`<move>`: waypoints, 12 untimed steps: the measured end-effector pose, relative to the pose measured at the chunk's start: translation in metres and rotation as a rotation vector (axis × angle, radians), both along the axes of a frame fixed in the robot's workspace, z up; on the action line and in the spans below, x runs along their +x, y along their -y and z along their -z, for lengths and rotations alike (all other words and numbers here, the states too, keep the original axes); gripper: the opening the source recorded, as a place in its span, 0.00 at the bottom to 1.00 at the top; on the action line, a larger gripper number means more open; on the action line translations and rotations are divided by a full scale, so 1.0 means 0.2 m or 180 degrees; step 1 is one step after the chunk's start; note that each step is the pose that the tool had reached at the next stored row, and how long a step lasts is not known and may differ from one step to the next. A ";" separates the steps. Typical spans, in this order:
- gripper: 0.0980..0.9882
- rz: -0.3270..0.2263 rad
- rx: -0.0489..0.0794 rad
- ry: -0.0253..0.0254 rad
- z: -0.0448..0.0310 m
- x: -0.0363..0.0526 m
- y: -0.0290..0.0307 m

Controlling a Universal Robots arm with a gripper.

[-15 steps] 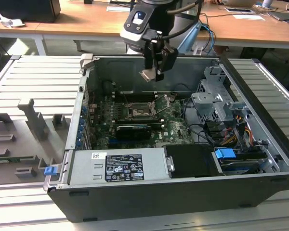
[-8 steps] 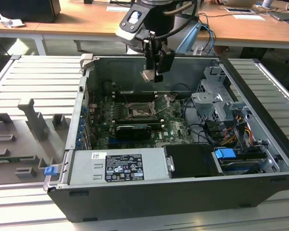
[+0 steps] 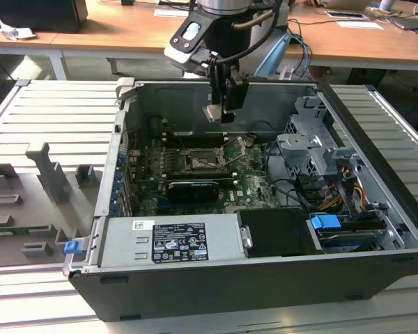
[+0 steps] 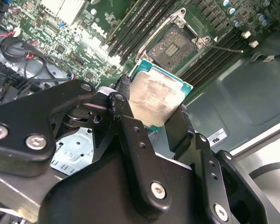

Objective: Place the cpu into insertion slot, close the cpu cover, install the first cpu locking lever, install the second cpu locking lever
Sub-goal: 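Place the cpu into insertion slot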

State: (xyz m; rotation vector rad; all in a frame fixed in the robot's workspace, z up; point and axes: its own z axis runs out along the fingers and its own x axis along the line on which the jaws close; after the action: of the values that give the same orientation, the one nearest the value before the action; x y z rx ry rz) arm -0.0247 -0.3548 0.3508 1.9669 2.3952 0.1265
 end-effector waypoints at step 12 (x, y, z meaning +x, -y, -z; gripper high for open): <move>0.50 0.0509 0.0000 -0.0001 0.098 0.000 0.000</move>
State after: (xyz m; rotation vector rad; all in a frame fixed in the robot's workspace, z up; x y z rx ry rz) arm -0.0248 -0.3547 0.3312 2.1477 2.2263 0.1206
